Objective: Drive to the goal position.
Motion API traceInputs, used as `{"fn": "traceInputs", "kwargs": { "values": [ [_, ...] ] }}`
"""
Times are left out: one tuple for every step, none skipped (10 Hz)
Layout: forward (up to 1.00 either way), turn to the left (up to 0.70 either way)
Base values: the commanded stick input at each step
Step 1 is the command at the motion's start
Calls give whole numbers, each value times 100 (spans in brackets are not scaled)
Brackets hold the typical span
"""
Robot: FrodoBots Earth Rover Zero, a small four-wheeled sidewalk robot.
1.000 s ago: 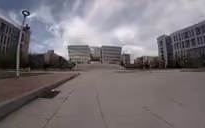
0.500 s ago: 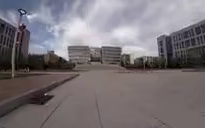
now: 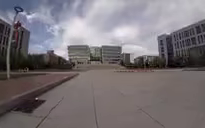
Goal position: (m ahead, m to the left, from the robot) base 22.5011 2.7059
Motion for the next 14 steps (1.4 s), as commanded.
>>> {"fn": "traceInputs", "kwargs": {
  "values": [
    [70,18],
    [70,33],
    [70,23],
    [70,3],
    [70,0],
    [70,0],
    [70,0],
    [70,0],
    [70,0],
    [70,0],
    [70,0],
    [70,0],
    [70,0],
    [70,0]
  ]
}}
